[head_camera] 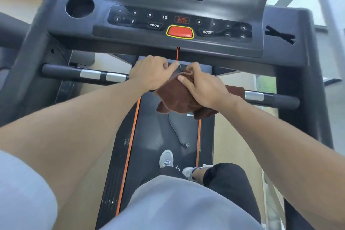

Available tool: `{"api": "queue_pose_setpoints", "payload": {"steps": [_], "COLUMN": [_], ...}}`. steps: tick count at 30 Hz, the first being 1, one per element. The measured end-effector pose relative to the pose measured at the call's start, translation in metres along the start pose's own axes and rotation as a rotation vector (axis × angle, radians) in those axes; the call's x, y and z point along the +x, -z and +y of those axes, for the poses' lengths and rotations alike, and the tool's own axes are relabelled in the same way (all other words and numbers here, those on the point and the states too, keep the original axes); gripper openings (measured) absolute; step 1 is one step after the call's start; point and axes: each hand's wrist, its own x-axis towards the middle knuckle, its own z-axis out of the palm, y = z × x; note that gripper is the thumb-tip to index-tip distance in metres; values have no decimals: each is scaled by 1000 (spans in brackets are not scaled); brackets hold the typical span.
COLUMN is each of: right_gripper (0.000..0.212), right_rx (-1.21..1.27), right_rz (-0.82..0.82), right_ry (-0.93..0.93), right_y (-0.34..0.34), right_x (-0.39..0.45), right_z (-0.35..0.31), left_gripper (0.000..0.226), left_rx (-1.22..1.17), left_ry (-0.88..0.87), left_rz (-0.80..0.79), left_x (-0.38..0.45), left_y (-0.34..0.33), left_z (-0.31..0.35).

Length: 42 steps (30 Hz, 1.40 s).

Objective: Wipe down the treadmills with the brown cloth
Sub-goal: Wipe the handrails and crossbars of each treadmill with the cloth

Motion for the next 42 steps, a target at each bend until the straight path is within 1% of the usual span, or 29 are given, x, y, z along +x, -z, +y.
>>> {"api": "queue_pose_setpoints", "payload": {"steps": [2, 5, 8, 9, 10, 13, 16, 19, 22, 24, 26, 28, 30, 34, 36, 39, 41, 42], "right_gripper": [44, 48, 59, 62, 62, 56, 59, 52, 44, 37, 28, 34, 39, 47, 59, 77, 82, 78], "right_rx": [-18, -73, -155, -208, -250, -333, -326, -235, -263, -242, -177, -155, -159, -61, -74, -180, -289, -328], "right_rz": [27, -56, -220, -244, -234, -111, 4, 101, 168, 237, 309, 349, 287, 64, -14, -83, -124, -142], "right_ry": [-5, -50, -63, -58, -56, -26, 112, 222, 280, 259, 172, 72, -13, -176, -138, -22, 56, 70], "right_y": [2, 20, 44, 46, 45, 30, 10, -8, -18, -21, -25, -29, -29, -15, -10, -1, 6, 10], "right_x": [-15, -31, -42, -45, -47, -42, -31, -21, -18, -18, -14, -10, -4, 15, 17, 5, -4, -8], "right_z": [19, 51, 76, 81, 83, 73, 55, 36, 30, 26, 14, -4, -19, -28, -22, -4, 13, 24], "left_gripper": [63, 60, 61, 62, 61, 50, 41, 44, 50, 49, 47, 46, 44, 42, 39, 27, 24, 24], "left_rx": [0, 0, -13, -11, -2, 25, 30, 42, 76, 92, 94, 97, 80, 63, 95, 84, 147, 189], "left_ry": [-14, -38, -34, -32, -26, 12, 40, 26, -54, -81, -98, -99, -100, -95, -120, -268, -416, -497], "left_rz": [-108, -216, -254, -249, -235, -171, -77, 34, 158, 211, 246, 268, 298, 313, 320, 358, 375, 375], "left_x": [3, 5, 7, 7, 7, 6, 3, -1, -6, -9, -10, -13, -14, -15, -16, -17, -15, -13], "left_y": [1, 5, 6, 6, 6, 4, 4, 3, 1, 1, -1, -3, -3, -3, -2, -4, -3, -3], "left_z": [-1, -2, -2, -2, -2, 0, 2, 5, 7, 7, 5, 6, 6, 5, 8, 9, 6, 7]}}
